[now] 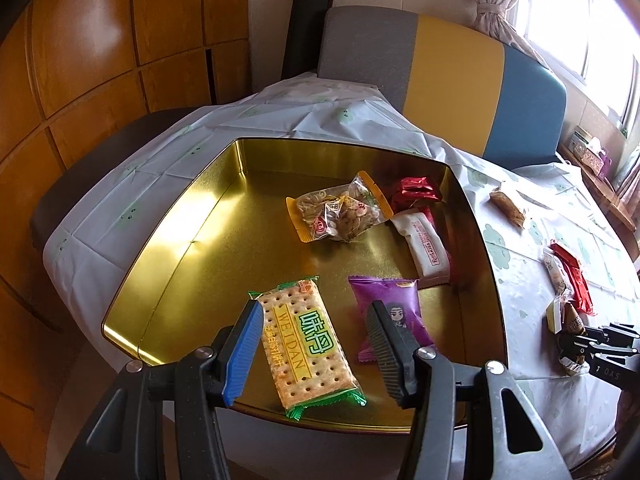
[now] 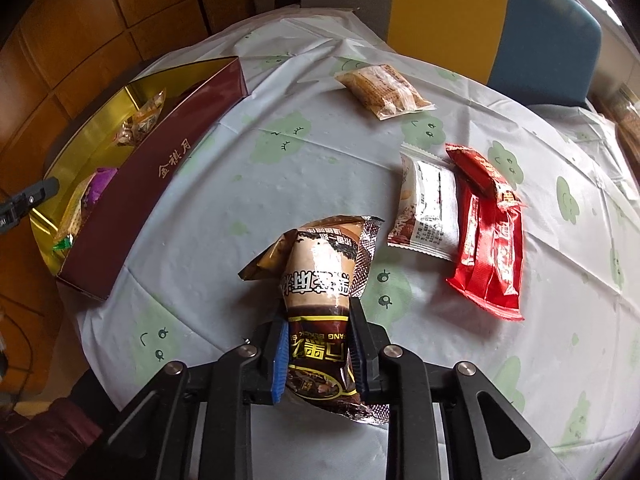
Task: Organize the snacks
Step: 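Carry the brown-gold bag into the gold tin and open the right tool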
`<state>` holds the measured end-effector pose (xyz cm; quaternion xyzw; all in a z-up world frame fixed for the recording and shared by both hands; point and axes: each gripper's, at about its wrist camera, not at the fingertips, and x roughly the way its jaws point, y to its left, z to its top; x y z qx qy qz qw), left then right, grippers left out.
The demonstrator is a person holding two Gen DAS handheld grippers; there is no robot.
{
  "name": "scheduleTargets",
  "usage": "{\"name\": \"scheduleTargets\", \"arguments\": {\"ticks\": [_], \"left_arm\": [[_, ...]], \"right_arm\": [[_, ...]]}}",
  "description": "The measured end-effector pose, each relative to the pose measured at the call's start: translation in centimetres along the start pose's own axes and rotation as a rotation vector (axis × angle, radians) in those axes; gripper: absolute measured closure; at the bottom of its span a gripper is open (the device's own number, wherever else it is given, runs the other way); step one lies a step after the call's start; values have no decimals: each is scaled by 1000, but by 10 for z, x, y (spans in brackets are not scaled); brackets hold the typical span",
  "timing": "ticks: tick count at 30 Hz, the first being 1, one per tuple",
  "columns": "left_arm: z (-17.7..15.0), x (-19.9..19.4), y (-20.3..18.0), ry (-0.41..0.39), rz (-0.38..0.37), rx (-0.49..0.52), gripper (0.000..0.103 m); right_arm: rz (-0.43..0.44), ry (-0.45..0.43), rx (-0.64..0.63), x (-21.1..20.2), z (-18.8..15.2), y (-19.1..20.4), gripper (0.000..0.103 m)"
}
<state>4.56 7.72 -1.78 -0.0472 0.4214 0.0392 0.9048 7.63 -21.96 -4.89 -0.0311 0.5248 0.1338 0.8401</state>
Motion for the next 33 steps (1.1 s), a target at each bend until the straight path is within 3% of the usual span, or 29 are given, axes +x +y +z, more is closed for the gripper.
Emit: {"name": "scheduleTargets", "arguments": {"ticks": [15,23,26,29,30,31,33], "left_arm": [[-4,2,7,7,-5,-10,48],[-5,3,9,7,-14,-18,48],[-7,4,8,12,-17,-17,48],[-7,4,8,10,-18,-16,48],[-8,4,8,10,-17,-16,48],[-8,4,8,10,-17,-17,48],[-8,4,10,8,-16,-19,48]], "right_arm": [[-7,12,36,3,-3,1,74],[-1,20,57,2,0,-10,47],[-17,32,60,6,0,-12,46],[-23,27,56,11,0,-10,47],[-33,18,45,11,0,-8,51],[-38,7,33,11,-1,-5,64],[-57,0,18,10,-1,0,70]]}}
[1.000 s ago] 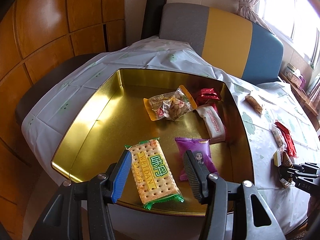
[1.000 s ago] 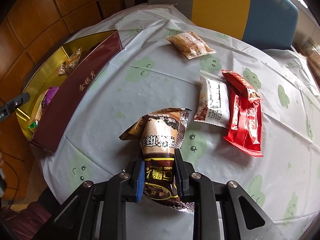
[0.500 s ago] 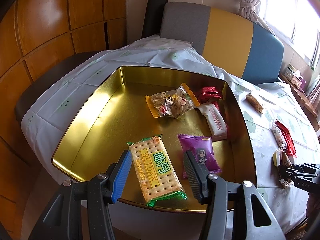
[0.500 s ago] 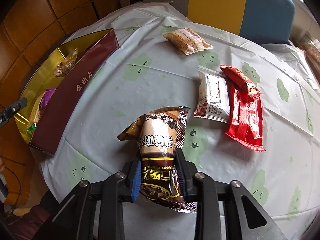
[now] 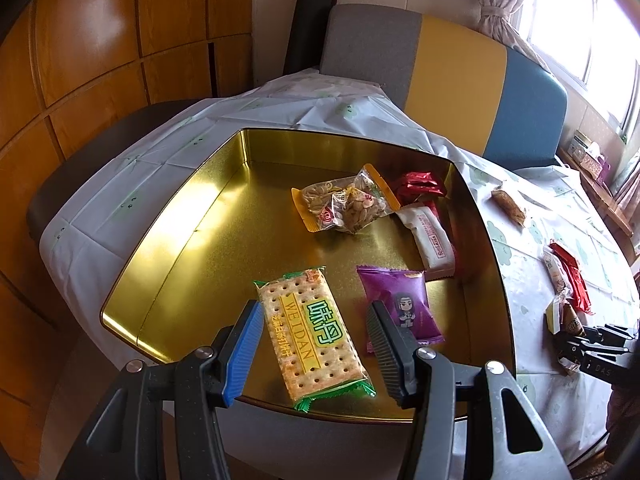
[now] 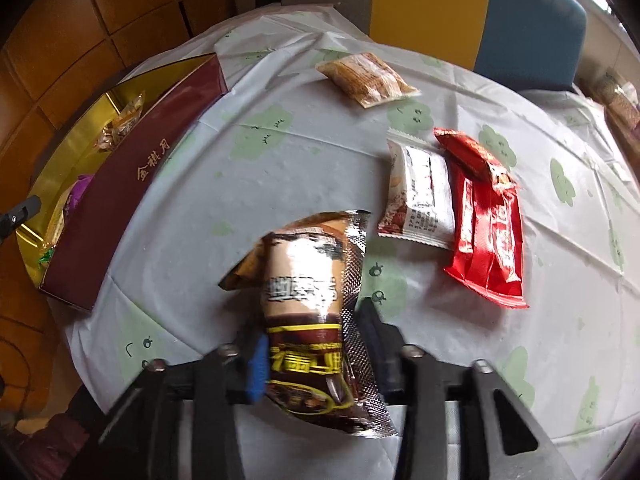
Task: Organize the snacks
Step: 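Carry the brown-gold bag into the gold tin and open the right tool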
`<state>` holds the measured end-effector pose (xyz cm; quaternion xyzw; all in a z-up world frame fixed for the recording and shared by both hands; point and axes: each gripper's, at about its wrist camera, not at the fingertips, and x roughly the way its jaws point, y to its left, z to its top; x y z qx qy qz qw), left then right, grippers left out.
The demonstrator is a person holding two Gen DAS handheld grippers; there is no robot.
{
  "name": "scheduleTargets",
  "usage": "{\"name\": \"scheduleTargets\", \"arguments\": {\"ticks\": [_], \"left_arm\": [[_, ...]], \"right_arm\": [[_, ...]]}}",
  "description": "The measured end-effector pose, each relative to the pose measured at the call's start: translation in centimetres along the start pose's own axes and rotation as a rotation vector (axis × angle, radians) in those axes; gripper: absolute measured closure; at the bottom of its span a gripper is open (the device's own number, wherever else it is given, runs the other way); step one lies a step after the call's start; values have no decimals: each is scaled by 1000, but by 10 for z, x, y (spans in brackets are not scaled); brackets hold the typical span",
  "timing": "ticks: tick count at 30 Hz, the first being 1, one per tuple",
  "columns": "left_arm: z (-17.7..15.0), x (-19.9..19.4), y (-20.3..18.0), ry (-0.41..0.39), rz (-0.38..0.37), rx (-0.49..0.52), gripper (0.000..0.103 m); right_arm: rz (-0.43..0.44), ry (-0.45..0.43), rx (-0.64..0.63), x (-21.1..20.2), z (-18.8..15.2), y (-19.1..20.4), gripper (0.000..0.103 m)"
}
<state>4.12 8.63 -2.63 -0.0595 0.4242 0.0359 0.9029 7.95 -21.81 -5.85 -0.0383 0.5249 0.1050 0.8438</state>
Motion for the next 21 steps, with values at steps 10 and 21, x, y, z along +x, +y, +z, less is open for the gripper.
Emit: {"name": "scheduleTargets", "arguments": {"ticks": [10,21], "left_arm": [[5,-4,20,-28,44,-39,48],[7,-5,34,-39,64,-65,48]], "right_arm": [[114,-66,60,-22,9,20,79],[333,-154,-12,-48,54,110,78]]}}
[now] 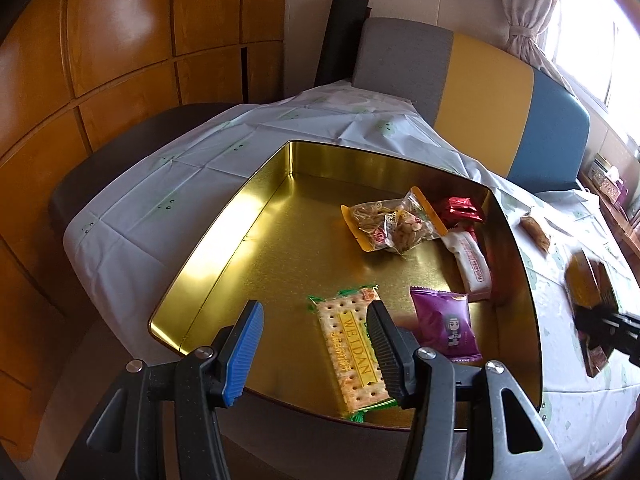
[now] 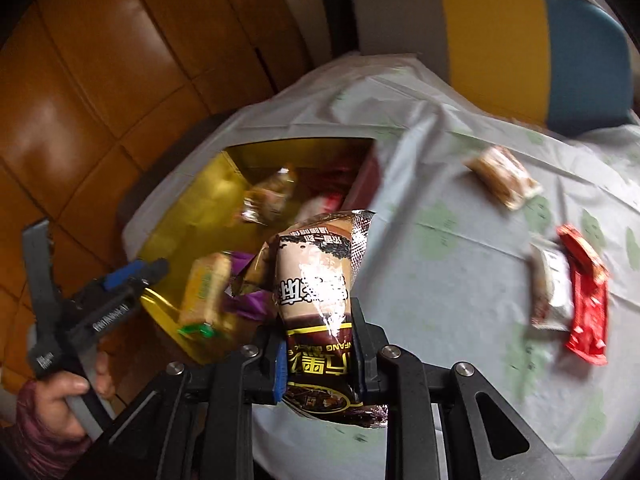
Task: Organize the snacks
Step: 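Carry the brown-gold bag into the gold tin and open the right tool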
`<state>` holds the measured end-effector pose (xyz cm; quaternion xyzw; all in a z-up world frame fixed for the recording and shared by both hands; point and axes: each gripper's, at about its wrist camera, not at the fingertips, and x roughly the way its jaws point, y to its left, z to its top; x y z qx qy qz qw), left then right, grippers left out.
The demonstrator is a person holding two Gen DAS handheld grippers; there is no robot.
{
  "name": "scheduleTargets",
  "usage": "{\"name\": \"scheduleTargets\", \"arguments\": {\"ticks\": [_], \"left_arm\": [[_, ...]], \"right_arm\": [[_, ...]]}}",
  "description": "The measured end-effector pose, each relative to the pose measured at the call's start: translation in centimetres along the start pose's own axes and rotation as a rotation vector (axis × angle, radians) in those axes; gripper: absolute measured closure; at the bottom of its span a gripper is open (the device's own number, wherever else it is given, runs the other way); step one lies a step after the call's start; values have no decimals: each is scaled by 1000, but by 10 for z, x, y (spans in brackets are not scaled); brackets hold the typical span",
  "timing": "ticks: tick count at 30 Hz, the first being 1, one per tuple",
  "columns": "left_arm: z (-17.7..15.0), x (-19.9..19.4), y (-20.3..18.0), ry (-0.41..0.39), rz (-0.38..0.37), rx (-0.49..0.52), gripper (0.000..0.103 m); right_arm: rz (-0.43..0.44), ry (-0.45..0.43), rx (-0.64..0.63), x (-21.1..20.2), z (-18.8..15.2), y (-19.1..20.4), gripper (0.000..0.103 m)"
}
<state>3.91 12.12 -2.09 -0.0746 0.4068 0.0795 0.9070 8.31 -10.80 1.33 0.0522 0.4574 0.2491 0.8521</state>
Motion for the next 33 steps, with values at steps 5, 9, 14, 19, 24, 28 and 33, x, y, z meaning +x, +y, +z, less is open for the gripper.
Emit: {"name": "scheduleTargets", "arguments": {"ticks": [5,9,14,19,24,28,33], "left_arm": [[-2,2,3,5,3,-5,48],[-5,5,5,20,4,-4,48],[-7,8,6,27,-2,-6,48],[-6,7,6,23,-5,-5,48],[-6,6,6,19,-3,-5,48],[-6,3,3,14,-4,4,48],[-6,-2,-1,4,0,19,48]], "right_arm": [[45,28,-16,30,11,29,76],[43,77,-26,52,7,37,71],[51,84,-43,54,0,39,67],[86,65,-25,46,-6,38,45],[84,45,-55,36,-11,44,47],[53,47,-96,36,-14,51,62],[8,19,-132,30,-16,52,62]]}}
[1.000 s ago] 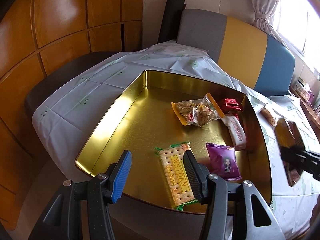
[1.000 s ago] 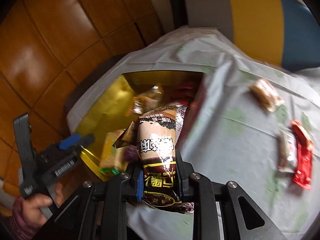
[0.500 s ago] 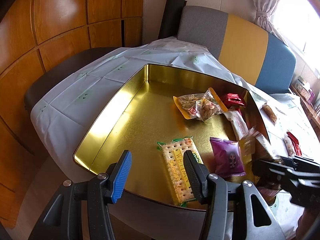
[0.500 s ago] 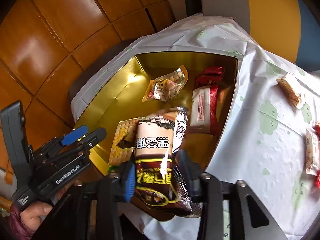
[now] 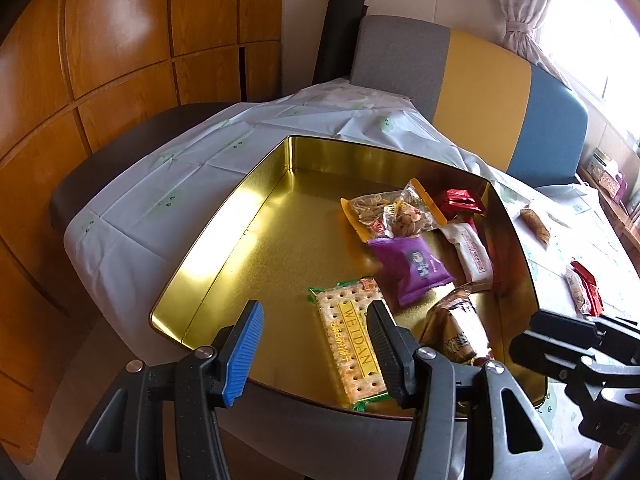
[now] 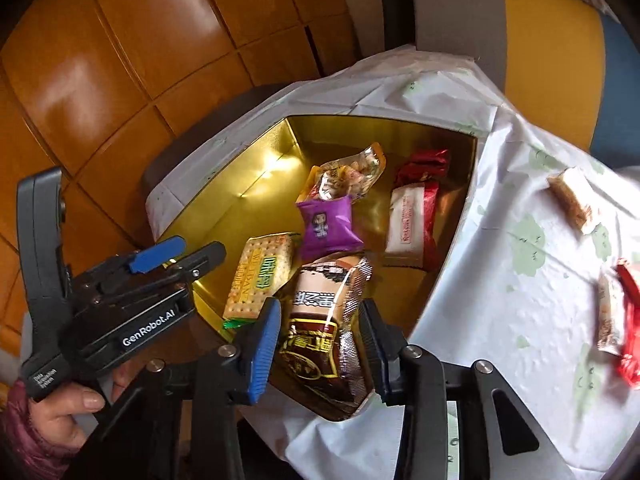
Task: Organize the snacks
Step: 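Carry the brown-gold bag into the gold tin and open the right tool, then withdraw both tools from the tin toward the snack pile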
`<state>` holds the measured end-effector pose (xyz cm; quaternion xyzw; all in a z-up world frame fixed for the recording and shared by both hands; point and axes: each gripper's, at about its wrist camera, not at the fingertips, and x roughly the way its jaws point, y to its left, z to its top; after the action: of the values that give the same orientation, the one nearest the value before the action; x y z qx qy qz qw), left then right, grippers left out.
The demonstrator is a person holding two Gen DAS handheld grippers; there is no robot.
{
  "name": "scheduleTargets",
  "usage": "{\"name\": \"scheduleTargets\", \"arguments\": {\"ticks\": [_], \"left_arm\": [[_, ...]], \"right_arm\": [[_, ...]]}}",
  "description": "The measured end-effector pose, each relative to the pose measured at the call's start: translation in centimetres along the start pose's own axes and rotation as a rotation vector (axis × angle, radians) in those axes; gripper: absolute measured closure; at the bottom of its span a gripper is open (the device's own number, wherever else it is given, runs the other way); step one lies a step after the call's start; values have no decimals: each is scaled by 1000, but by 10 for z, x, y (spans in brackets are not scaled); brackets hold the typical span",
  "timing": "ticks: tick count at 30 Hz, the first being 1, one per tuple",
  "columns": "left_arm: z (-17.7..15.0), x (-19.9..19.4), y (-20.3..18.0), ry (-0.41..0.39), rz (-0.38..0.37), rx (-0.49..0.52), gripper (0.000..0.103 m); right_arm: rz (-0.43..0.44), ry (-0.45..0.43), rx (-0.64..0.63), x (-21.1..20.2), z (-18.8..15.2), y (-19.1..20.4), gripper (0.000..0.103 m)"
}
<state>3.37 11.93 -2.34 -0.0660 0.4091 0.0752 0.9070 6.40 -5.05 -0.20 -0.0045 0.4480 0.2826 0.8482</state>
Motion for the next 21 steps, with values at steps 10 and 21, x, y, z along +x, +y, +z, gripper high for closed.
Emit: {"name": "scheduleTargets", "arguments": {"ticks": [10,21], "left_arm": [[0,-5,-10,-8,-4,23,48],[0,-9,-24,-9,-10,59,48]], "right_arm": [[-116,-64,-55,-23,-5,-13,56],[-208,-91,-4,-48,-17,-57,31]]}}
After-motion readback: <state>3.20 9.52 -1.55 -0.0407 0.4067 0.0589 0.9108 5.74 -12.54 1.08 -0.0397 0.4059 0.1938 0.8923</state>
